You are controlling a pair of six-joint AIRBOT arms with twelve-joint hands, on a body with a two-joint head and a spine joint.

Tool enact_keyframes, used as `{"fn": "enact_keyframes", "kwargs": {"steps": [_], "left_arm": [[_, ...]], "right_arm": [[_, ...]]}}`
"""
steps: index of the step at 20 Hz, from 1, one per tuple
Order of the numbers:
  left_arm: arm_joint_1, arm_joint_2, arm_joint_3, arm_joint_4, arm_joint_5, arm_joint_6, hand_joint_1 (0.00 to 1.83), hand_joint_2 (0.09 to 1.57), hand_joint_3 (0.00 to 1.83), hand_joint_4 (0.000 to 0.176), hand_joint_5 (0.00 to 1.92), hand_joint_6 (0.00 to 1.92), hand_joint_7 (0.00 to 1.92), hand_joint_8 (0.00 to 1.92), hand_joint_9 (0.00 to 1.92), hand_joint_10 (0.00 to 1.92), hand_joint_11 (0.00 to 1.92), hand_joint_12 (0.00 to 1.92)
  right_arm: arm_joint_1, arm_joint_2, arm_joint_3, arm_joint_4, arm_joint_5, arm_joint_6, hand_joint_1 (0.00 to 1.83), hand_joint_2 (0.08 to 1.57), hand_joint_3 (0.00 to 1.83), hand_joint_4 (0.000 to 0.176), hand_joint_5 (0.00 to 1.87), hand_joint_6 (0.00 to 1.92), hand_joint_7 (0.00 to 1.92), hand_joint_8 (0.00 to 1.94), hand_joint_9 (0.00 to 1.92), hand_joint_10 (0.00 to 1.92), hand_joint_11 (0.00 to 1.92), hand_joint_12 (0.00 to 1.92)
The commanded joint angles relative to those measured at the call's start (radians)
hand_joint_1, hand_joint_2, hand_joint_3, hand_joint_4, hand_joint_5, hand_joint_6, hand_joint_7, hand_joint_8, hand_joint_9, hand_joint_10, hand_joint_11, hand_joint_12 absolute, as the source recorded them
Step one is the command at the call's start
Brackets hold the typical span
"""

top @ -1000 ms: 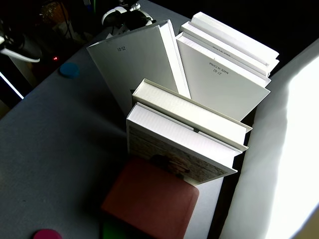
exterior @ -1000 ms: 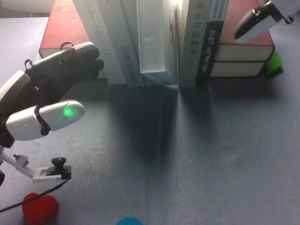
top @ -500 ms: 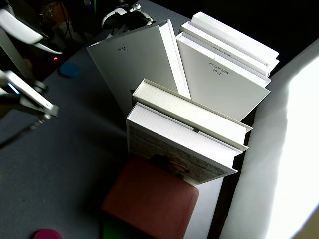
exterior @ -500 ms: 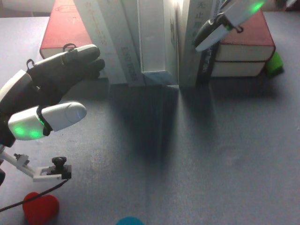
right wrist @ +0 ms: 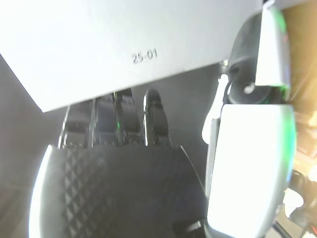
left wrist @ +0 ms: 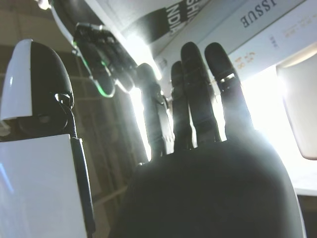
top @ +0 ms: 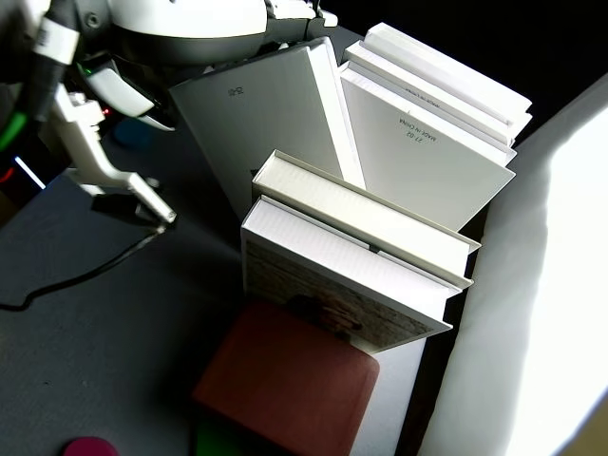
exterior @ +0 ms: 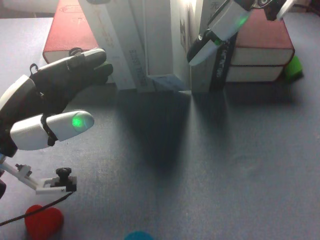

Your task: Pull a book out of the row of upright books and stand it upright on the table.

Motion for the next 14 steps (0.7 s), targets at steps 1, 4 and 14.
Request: {"fn": "enact_keyframes", "kwargs": {"steps": [1, 4, 14], "left_arm": [[-0.009, -0.003, 0.004, -0.016, -0.119, -0.011, 1.08, 0.9, 0.0, 0.04, 0.63, 0.01, 0.33, 0.0, 0.45, 0.0, 0.0, 1.11], [-0.009, -0.003, 0.005, -0.016, -0.12, -0.011, 1.05, 0.9, 0.0, 0.048, 0.63, 0.0, 0.33, 0.0, 0.46, 0.0, 0.0, 1.11], [-0.016, -0.007, 0.006, -0.008, -0.118, -0.011, 1.06, 0.89, 0.0, 0.034, 0.67, 0.01, 0.37, 0.01, 0.53, 0.02, 0.0, 1.24]], "right_arm": [[-0.004, -0.006, 0.002, 0.05, -0.006, 0.003, 1.11, 0.78, 0.0, 0.159, 0.0, 0.0, 0.0, 0.0, 0.0, 0.0, 0.0, 0.0], [-0.016, -0.025, 0.003, 0.026, -0.005, 0.003, 1.27, 0.79, 0.0, 0.102, 0.21, 0.01, 0.01, 0.0, 0.06, 0.01, 0.0, 0.72], [-0.026, -0.053, 0.024, 0.052, 0.031, 0.009, 1.28, 1.09, 0.0, 0.0, 1.08, 0.59, 1.04, 1.2, 1.18, 1.61, 1.08, 1.91]]}}
